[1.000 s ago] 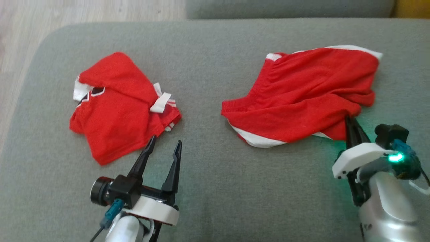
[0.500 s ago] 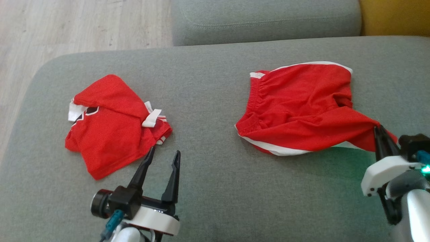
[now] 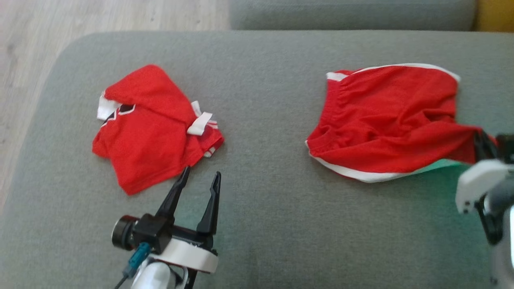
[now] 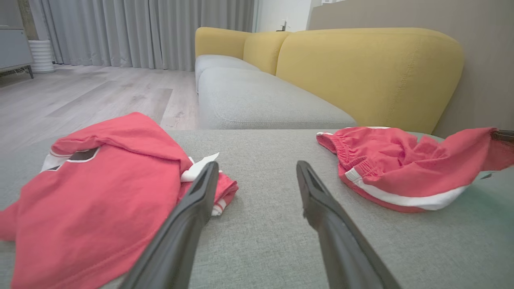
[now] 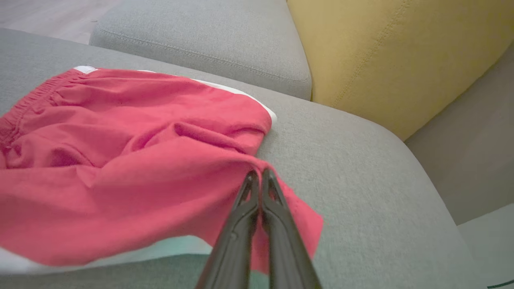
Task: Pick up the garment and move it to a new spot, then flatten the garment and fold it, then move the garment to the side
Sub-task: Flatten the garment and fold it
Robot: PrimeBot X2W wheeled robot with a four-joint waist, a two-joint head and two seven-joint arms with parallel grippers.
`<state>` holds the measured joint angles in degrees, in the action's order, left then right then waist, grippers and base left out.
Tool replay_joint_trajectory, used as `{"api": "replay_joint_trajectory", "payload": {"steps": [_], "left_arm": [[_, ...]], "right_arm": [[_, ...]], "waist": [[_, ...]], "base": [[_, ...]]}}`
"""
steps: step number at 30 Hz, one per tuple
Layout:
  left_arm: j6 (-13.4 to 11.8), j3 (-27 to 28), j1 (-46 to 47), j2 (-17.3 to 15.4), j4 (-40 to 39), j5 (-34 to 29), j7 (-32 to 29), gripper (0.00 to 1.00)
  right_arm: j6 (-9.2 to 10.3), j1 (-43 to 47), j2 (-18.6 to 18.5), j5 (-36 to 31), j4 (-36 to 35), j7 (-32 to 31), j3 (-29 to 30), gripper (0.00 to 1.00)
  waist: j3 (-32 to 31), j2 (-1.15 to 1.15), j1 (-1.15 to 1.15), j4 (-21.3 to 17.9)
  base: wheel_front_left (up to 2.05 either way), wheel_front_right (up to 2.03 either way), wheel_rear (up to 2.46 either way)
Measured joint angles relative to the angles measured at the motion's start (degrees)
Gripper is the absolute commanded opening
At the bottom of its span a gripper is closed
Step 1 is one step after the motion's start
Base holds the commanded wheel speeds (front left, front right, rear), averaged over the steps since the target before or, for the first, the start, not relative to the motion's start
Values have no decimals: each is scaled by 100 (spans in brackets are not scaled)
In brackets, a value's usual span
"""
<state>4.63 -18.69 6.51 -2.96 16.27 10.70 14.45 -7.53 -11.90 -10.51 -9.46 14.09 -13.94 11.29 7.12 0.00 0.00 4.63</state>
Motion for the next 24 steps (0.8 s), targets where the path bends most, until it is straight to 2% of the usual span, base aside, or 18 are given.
{"api": "replay_joint_trajectory", "payload": {"steps": [9,10,11,18,24], "left_arm": [[19,-29,187,1,-12,0,0,100],[19,-27,198,1,-12,0,0,100],[19,-26,206,1,-12,0,0,100],[16,-4,259,1,-7,-8,0,100],[19,31,256,2,-8,-19,0,100]], "right_arm": [[0,-955,-230,-189,1315,-21,-198,0],[0,-1007,-268,-221,1464,-15,-230,30],[0,-1044,-293,-248,1569,25,-234,100],[0,-1419,-169,-256,1758,1031,-79,100],[0,-1232,327,200,1406,1998,-101,100]], "waist": [[331,0,1,233],[352,0,1,242],[370,0,1,247],[372,0,1,85],[247,0,0,-192]], "base": [[0,0,0],[0,0,0],[0,0,0],[0,0,0],[0,0,0]]}}
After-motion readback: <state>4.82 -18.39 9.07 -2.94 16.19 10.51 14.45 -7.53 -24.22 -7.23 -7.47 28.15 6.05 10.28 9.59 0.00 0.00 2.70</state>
